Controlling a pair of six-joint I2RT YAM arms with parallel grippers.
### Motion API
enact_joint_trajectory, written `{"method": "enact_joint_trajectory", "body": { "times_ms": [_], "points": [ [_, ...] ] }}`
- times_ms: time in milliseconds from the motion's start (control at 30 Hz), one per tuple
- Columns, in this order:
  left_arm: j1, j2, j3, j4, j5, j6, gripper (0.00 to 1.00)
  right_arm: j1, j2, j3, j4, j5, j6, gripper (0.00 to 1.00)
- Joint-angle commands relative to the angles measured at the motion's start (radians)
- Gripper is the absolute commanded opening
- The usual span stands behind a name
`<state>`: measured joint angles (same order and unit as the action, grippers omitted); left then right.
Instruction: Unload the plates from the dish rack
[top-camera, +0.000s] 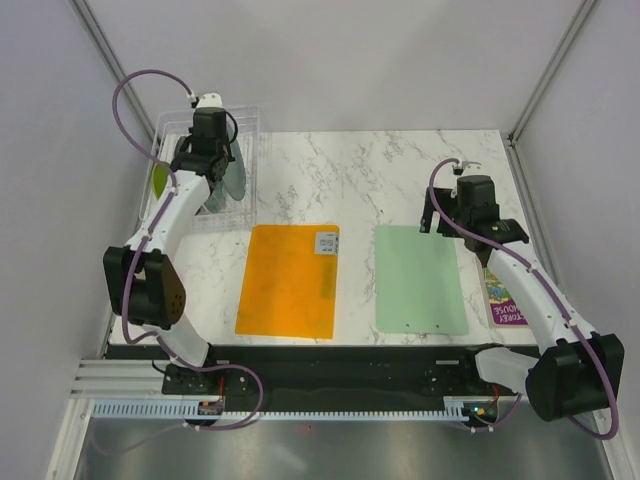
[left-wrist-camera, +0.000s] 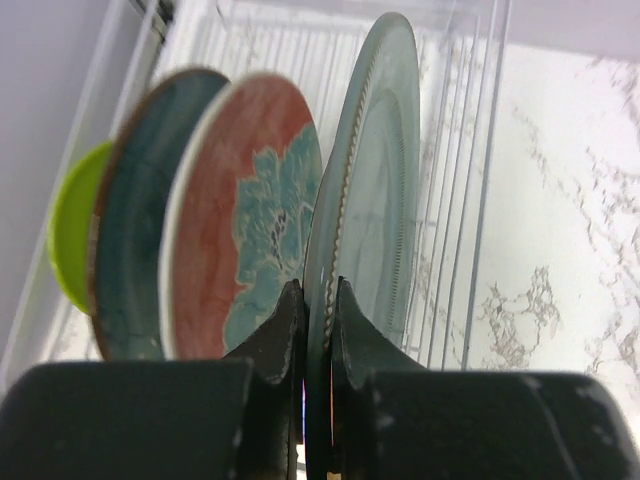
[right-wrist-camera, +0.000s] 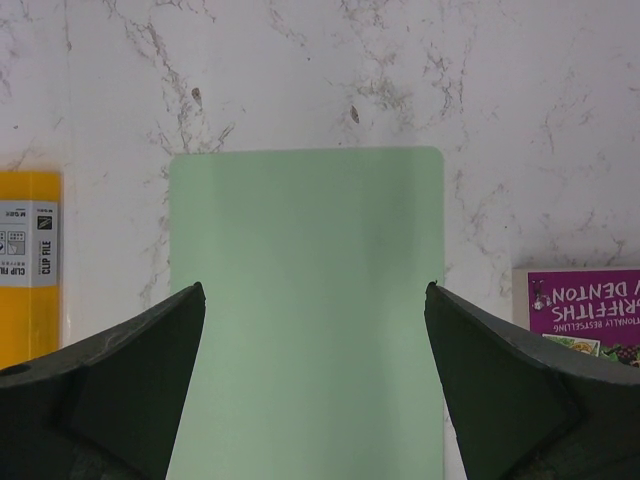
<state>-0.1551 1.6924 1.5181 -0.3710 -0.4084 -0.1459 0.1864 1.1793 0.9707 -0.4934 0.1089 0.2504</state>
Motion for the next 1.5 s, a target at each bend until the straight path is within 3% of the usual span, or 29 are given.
{"method": "enact_joint_trajectory", "body": {
  "times_ms": [0, 100, 200, 233, 333, 500, 600, 800, 967, 1400, 1467],
  "points": [
    [-0.044, -0.119, 0.169, 0.121, -0.139, 0.115, 0.02, 0.002, -0.01, 0.002, 0.018, -0.008, 0.015, 0.98],
    [-0.083, -0.143, 0.204, 0.113, -0.176, 0.144, 0.02, 0.002, -0.021, 0.005, 0.019, -0.035, 0.02, 0.98],
    [-0.103, -0.215, 0.223, 0.061, -0.104, 0.111, 0.02, 0.002, -0.029, 0.019, 0.045, -0.1, 0.038, 0.98],
    [-0.101, -0.239, 0.217, 0.054, 0.025, 0.106, 0.02, 0.001, -0.029, 0.026, 0.055, -0.132, 0.041, 0.98],
    [-0.103, -0.328, 0.18, 0.02, 0.21, 0.014, 0.02, 0.001, -0.023, 0.06, 0.107, -0.277, 0.075, 0.98],
    [-0.103, -0.45, 0.036, 0.021, 0.413, -0.189, 0.02, 0.002, 0.02, 0.074, 0.332, -0.535, 0.226, 0.98],
    [-0.103, -0.494, -0.076, 0.11, 0.569, -0.309, 0.02, 0.011, 0.054, 0.057, 0.474, -0.633, 0.343, 0.98],
    [-0.103, -0.522, -0.288, 0.349, 0.765, -0.519, 0.02, 0.087, 0.086, 0.051, 0.608, -0.637, 0.417, 0.98],
    [-0.106, -0.504, -0.415, 0.561, 0.842, -0.662, 0.02, 0.162, 0.129, 0.013, 0.685, -0.626, 0.446, 0.98],
    [-0.107, -0.474, -0.581, 0.814, 0.951, -0.827, 0.02, 0.202, 0.238, -0.033, 0.828, -0.64, 0.472, 0.98],
    [-0.109, -0.477, -0.61, 0.836, 0.953, -0.842, 0.02, 0.202, 0.246, -0.03, 0.846, -0.647, 0.464, 0.9]
  ]
}}
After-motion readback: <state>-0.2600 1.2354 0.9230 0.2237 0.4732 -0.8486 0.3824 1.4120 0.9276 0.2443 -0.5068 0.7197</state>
